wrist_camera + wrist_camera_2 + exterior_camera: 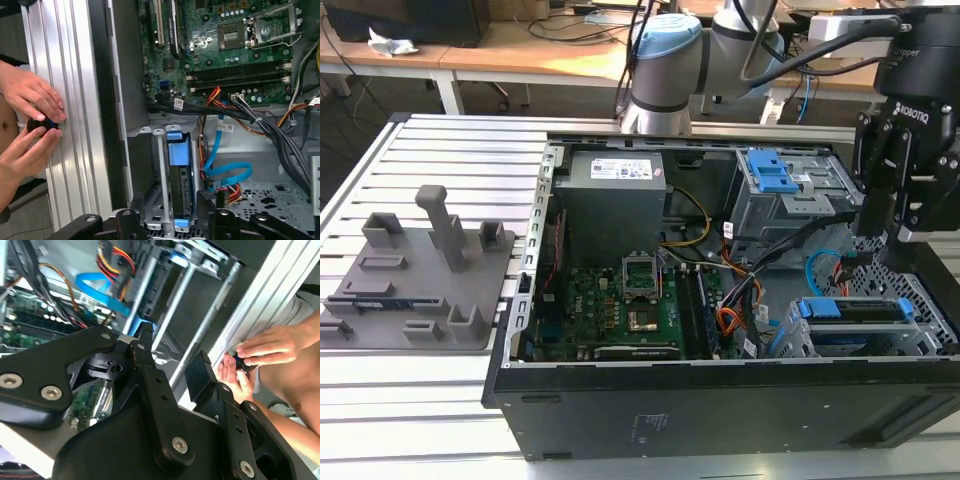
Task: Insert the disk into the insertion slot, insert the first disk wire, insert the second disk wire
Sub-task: 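Insert the first disk wire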
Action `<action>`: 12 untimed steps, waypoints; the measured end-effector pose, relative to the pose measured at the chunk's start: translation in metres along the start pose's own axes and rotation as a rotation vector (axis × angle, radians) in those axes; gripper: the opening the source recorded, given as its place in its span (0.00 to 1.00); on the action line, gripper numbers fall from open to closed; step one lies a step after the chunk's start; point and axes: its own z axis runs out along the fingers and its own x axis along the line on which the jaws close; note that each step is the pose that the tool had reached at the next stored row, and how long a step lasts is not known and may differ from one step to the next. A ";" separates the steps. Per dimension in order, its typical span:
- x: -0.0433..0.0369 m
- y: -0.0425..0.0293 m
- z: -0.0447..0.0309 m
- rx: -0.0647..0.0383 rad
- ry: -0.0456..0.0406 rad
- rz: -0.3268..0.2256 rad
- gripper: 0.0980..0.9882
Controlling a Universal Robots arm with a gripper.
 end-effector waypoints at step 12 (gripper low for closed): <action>-0.0405 -0.0215 0.0143 -0.017 0.0050 0.055 0.49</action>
